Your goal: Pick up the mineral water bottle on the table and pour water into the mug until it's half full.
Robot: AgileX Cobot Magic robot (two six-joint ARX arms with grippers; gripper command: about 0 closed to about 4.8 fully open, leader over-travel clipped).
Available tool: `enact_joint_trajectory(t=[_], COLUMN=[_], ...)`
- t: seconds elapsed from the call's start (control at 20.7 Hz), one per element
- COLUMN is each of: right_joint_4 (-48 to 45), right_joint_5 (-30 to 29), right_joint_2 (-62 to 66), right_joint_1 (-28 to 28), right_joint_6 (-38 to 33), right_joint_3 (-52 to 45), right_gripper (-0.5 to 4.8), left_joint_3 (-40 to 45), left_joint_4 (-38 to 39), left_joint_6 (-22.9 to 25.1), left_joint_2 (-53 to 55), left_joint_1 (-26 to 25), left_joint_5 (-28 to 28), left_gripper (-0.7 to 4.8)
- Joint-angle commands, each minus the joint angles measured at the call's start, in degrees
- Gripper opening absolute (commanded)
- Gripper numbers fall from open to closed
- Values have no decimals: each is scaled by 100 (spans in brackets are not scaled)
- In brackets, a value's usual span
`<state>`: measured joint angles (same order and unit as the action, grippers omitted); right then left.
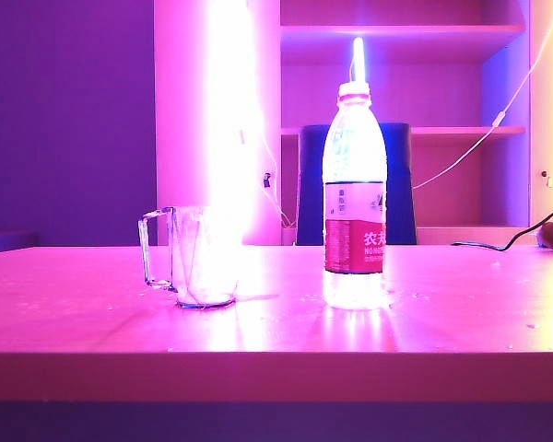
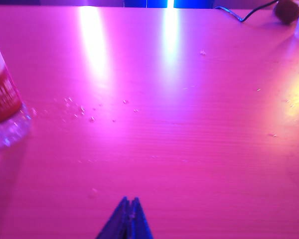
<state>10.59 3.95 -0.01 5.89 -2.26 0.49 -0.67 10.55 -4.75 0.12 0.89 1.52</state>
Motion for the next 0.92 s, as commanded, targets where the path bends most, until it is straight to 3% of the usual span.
enact_joint_trajectory(t=[0.05,0.19,0.24,0.29,0.34,0.43,0.58,0.63,0.68,0.92], right_joint_4=[-175,334,693,1290,1591,2055,2002,1943,1561,-992], right_joint_5=[-186,-824,-935,-1115,-1185,-1528,-2175,-2332,-2610,-2765], right_joint_2=[-15,-11,4,11,11,13,466,629,1023,3331], right_joint_1=[-4,-4,-4,7,13,13,13,15,17,205], right_joint_6=[-1467,-1679,-1613,-1423,-1259,-758,-212,-197,-197,-201], right_joint_3=[553,1421,1690,2111,2347,2929,3628,3711,3742,3154], right_gripper=[-1,3,38,164,224,234,236,245,302,332], left_joint_3=[-350,-1169,-1349,-1823,-2013,-2479,-2946,-2968,-3012,-3018], left_joint_4=[-39,13,107,417,450,584,1130,1121,1069,951], left_joint_6=[-17,-223,-297,-267,-273,-120,199,341,616,627], left_joint_2=[7,7,7,11,37,223,1290,1604,2096,3091], left_joint_1=[-2,-2,-2,-2,-2,0,4,4,7,28], left_joint_5=[-13,-195,-247,-560,-706,-1412,-3071,-3359,-3526,-3648], left_gripper=[-4,-4,-4,-4,-5,-4,-5,-4,-4,-4])
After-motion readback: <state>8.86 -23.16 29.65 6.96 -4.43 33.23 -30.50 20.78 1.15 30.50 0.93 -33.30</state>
